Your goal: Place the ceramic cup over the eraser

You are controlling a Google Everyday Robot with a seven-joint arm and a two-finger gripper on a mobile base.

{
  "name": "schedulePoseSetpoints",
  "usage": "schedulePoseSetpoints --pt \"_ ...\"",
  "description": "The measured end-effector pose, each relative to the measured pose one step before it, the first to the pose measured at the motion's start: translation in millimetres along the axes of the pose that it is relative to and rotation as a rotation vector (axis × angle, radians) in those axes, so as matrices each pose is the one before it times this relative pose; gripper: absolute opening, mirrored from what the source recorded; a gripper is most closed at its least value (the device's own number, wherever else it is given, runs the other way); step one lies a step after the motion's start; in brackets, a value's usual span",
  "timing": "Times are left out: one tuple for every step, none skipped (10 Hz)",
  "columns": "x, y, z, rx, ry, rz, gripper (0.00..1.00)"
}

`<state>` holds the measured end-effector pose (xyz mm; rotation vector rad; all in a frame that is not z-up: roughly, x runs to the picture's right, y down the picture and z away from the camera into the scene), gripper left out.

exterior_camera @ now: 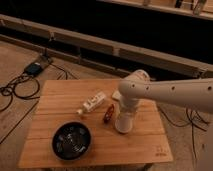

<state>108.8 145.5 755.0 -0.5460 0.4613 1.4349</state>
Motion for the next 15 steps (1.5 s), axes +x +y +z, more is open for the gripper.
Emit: schedulePoseSetpoints --pt "0.52 -0.14 -0.15 0.00036 0.00178 0.00069 0.64" --pt "0.04 -0.25 0.03 0.00017 0.00007 0.00048 0.64" --pt "0.07 0.07 0.11 -0.00007 0.00028 -0.0001 0.64" --pt "-0.01 -0.24 -0.05 0.00021 -0.0001 0.00037 0.64" --pt "-0.03 -0.12 -0.01 0.00011 -0.00003 0.0002 0.64" --pt "-0.18 0.06 -0.18 -0.00019 -0.0005 0.00009 0.64" --pt "0.03 -0.01 0.04 0.00007 0.00007 -0.00002 0.64" --pt "0.01 0.0 0.03 -0.00003 0.00003 0.00001 0.64" --pt "-0.03 0.03 -0.04 0.0 -0.00009 -0.00007 0.64" --pt "-0.01 -0.03 -0.01 -0.00001 -0.00008 0.0001 0.64" --pt "0.0 0.02 0.03 -0.00002 0.00003 -0.00007 0.64" --pt "0.01 0.02 -0.01 -0.00003 0.00003 0.00004 0.64" --pt "0.01 -0.01 0.03 0.00003 0.00001 -0.00004 0.64" --pt "0.0 0.0 -0.01 -0.00004 -0.00002 0.00007 0.64" --pt "0.0 0.0 0.0 -0.00002 0.00001 -0.00001 0.64"
